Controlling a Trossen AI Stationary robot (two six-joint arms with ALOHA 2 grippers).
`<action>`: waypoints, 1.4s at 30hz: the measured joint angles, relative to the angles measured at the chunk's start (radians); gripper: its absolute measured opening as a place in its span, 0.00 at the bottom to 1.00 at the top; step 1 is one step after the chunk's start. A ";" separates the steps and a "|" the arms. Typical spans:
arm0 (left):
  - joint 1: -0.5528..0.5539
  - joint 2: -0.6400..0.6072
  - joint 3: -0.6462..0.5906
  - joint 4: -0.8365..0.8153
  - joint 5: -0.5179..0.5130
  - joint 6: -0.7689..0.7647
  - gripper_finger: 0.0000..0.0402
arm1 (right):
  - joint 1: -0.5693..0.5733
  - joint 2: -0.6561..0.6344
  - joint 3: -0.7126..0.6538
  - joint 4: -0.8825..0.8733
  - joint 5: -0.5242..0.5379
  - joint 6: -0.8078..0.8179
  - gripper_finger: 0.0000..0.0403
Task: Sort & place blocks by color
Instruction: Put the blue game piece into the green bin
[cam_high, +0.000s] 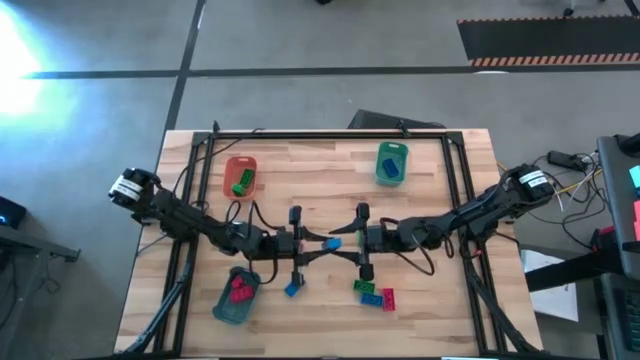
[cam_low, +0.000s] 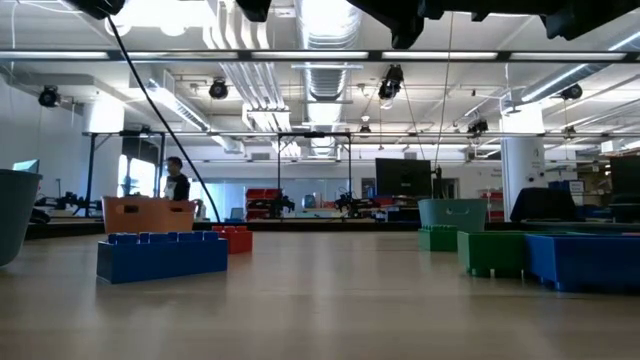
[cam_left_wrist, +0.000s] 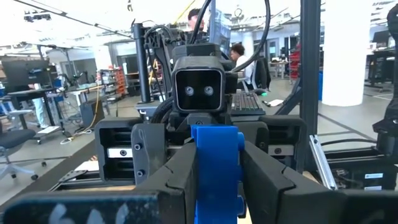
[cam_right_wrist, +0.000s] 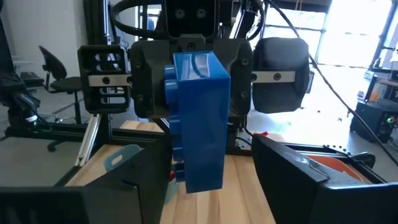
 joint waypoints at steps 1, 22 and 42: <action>0.001 0.000 0.000 0.000 0.005 0.000 0.19 | 0.000 0.000 0.000 0.000 0.000 0.000 0.51; 0.005 0.000 -0.003 0.000 0.009 0.001 0.25 | 0.000 0.003 0.001 -0.008 -0.006 0.016 0.30; 0.006 -0.028 -0.011 -0.133 -0.003 -0.027 0.57 | -0.006 -0.018 0.001 -0.095 0.023 0.021 0.23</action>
